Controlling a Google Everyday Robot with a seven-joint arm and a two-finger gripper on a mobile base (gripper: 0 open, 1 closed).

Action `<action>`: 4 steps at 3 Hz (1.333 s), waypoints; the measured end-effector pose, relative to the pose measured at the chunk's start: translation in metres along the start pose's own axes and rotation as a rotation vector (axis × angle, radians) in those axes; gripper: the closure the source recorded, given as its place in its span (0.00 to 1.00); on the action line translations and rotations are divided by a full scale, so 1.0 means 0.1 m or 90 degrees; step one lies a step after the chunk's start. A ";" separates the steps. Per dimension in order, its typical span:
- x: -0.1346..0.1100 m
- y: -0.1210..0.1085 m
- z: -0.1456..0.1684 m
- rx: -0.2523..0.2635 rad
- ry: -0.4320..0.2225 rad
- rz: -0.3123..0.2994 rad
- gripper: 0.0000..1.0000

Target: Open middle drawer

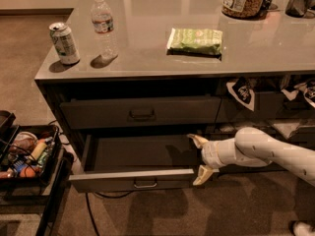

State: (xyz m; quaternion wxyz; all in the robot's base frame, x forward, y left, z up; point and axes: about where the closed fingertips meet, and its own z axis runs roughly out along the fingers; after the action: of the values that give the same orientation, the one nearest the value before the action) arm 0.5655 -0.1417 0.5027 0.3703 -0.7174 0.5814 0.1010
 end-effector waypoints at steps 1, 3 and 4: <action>0.00 0.00 0.00 0.000 0.000 0.000 0.19; 0.00 0.00 0.00 0.000 0.000 0.000 0.65; -0.04 -0.03 0.09 -0.002 0.003 -0.017 0.88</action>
Offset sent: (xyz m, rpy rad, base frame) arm 0.0000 0.0000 0.0000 0.0000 0.0000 0.0000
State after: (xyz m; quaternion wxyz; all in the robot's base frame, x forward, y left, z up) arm 0.5697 -0.1330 0.5000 0.3688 -0.7260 0.5726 0.0954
